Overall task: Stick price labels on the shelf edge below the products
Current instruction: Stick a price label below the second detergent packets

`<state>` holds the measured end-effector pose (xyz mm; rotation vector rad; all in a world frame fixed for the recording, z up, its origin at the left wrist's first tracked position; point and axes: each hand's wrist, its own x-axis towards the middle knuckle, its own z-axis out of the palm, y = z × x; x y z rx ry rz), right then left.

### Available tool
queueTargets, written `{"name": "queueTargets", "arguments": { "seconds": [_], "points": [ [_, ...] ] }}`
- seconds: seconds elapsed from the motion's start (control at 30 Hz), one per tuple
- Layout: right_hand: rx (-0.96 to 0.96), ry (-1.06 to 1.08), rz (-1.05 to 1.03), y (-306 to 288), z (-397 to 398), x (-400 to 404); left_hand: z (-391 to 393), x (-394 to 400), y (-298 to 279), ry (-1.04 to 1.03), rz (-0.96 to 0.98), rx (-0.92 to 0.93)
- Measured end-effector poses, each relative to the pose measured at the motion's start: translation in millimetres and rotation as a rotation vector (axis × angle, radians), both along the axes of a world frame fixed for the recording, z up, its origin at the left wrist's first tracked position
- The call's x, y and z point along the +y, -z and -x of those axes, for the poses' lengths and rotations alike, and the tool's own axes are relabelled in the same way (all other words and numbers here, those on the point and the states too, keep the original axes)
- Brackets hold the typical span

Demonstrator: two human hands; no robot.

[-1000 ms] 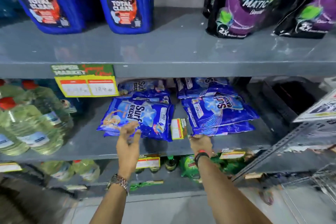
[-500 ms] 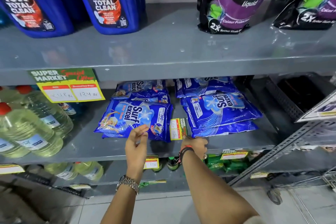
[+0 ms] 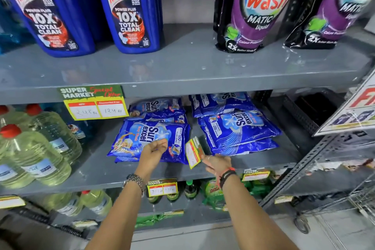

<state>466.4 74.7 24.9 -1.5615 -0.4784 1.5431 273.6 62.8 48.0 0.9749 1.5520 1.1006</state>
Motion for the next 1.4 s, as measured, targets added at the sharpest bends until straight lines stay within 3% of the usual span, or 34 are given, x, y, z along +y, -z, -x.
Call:
{"name": "queueTargets", "arguments": {
  "seconds": [0.2, 0.4, 0.63, 0.9, 1.1, 1.4],
  "points": [
    [-0.139, -0.236, -0.319, -70.2, -38.4, 17.3, -10.6, 17.3, -31.4, 0.143, -0.078, 0.086],
    [-0.315, -0.445, -0.565, -130.6, -56.0, 21.3, -24.5, 21.7, -77.4, 0.198, -0.175, -0.129],
    [-0.359, -0.507, -0.649, -155.7, -62.2, 14.4, -25.7, 14.9, -107.2, 0.208, -0.223, -0.186],
    [-0.336, -0.4, -0.719, -160.0, -73.0, 5.2, -41.2, -3.1, -115.6, 0.195, -0.264, -0.23],
    [-0.321, -0.195, -0.79, -169.9, -132.2, -15.7, -108.5, -15.1, -134.1, 0.188, -0.422, -0.247],
    [-0.372, 0.1, -0.907, -211.8, -198.0, -13.0, -188.3, 0.9, -186.2, 0.166, -0.677, 0.142]
  ]
}}
